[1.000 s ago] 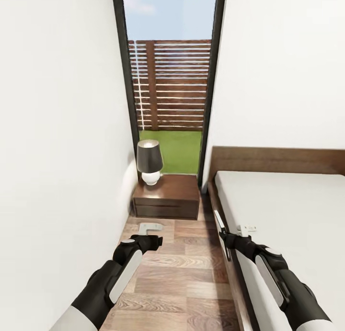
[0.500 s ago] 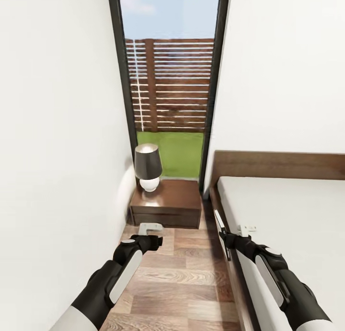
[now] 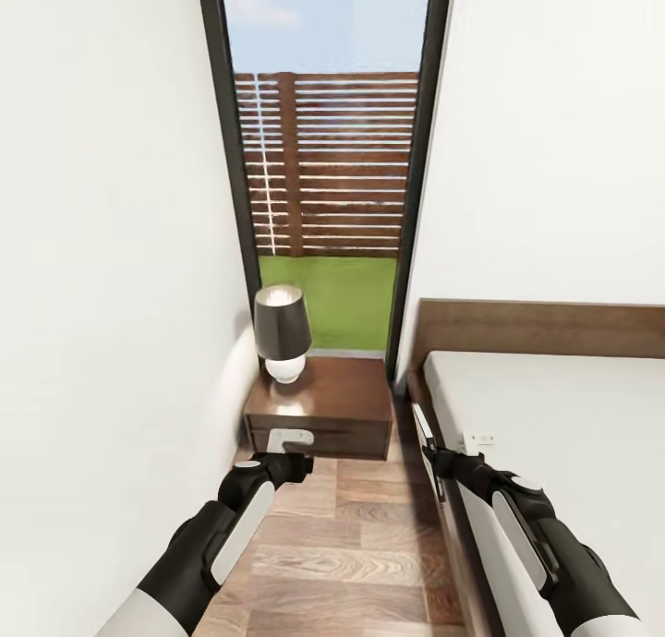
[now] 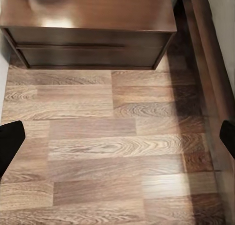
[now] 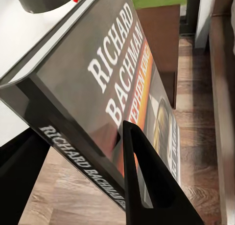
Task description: In the bedroom, move the book from the bed onto either nightstand, and place the two sandals side by side next to the bed.
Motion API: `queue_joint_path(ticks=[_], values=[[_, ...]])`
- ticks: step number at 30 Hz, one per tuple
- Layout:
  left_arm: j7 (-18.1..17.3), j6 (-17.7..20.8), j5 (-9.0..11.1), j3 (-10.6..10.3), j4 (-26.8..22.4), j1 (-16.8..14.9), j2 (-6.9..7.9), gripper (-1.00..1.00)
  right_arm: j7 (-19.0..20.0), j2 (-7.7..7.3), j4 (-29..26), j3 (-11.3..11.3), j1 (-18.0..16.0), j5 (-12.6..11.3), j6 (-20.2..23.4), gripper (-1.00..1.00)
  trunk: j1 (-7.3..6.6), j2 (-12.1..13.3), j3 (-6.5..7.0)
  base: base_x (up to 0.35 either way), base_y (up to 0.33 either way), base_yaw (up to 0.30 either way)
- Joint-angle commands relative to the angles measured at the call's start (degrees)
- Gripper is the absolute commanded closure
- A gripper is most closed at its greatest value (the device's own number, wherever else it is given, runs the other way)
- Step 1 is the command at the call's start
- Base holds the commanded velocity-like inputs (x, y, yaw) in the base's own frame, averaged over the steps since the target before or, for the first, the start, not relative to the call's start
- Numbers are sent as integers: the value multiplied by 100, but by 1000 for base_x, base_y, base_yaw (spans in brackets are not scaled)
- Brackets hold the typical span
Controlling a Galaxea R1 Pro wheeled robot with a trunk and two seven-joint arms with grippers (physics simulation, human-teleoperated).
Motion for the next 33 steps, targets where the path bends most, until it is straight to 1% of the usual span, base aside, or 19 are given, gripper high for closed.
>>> queue_joint_path(ticks=[1, 19, 20, 21, 22, 26, 33], values=[[55, 13, 60, -9, -6, -6, 1, -100, 0, -5, -9, 6, -6, -40, 33, 100, 7, -13, -12, 334, 0, 0], [64, 13, 60, -19, -6, -7, -7, -100, -14, -5, -9, 6, -4, -49, 8, 100, 7, -13, -12, 334, 0, 0], [66, 13, 60, -47, -2, -6, -7, -100, -19, -5, -8, 6, -5, -49, 14, 100, 7, -13, -12, 334, 0, 0], [71, 13, 52, -157, 1, -7, -7, -100, -24, -5, -7, 6, -2, -45, 22, 100, 7, -13, -12, 334, 0, 0], [75, 13, 49, -184, 2, -8, -7, -100, -25, -5, -7, 6, -2, -46, 25, 100, 7, -13, -12, 334, 0, 0], [81, 13, 44, -223, 2, -7, -7, -100, -26, -5, -6, 6, -2, -46, 19, 100, 7, -13, -12, 334, 0, 0], [82, 14, 43, -230, 2, -9, -7, -100, -23, -5, -6, 6, -4, -48, 15, 100, 7, -13, -12, 334, 0, 0]])
